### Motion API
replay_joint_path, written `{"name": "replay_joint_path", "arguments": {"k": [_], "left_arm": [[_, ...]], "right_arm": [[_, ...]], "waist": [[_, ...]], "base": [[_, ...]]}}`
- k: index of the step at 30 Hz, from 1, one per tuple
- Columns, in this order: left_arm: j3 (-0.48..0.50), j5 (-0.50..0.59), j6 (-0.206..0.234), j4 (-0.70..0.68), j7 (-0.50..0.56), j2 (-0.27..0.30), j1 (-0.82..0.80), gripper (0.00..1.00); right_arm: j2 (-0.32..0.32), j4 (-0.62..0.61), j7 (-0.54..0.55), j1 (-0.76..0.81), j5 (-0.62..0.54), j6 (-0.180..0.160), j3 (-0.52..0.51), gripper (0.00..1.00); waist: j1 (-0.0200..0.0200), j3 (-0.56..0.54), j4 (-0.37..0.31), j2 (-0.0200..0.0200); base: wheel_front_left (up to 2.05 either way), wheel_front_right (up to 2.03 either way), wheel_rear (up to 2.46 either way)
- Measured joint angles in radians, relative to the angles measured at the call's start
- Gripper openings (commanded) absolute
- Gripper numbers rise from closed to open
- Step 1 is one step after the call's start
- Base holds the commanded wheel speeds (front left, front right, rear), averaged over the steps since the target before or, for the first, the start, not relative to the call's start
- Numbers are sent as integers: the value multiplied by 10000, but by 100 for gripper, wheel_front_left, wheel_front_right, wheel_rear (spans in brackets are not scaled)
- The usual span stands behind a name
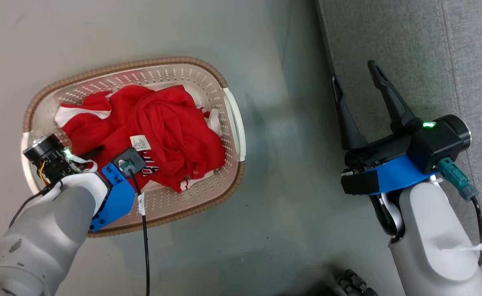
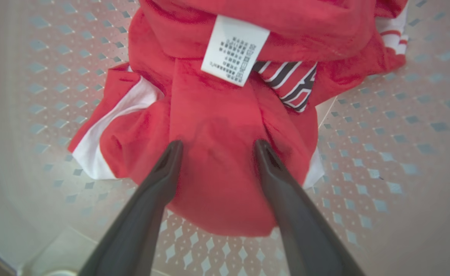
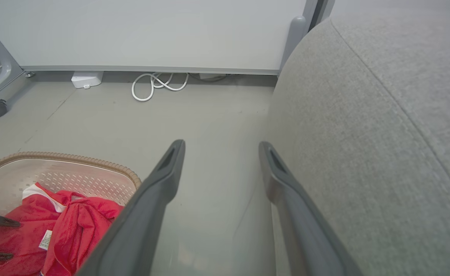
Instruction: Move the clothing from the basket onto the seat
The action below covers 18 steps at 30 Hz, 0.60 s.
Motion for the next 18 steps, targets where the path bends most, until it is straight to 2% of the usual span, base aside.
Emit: {"name": "replay_joint_path", "arguments": {"k": [14, 15, 16, 17, 18], "left_arm": [[-470, 56, 0, 142, 840, 132, -597, 100], [-481, 58, 0, 142, 924, 134, -598, 38], [-493, 54, 0, 144, 997, 138, -598, 9], [-502, 54, 0, 142, 1057, 148, -597, 0], [-506, 54, 0, 134, 1058, 171, -592, 0]], "right_arm": [[0, -255, 0, -161, -21, 0, -33, 100], [0, -259, 0, -163, -21, 0, -35, 100], [0, -263, 0, -166, -19, 0, -46, 100], [0, -263, 0, -168, -19, 0, -50, 100], [0, -263, 0, -171, -19, 0, -52, 100]], "waist": [[0, 824, -265, 0], [-1, 840, -271, 0], [-1, 855, -272, 0], [0, 862, -270, 0], [0, 863, -270, 0]], "base": [[0, 0, 0], [0, 0, 0], [0, 0, 0], [0, 0, 0], [0, 0, 0]]}}
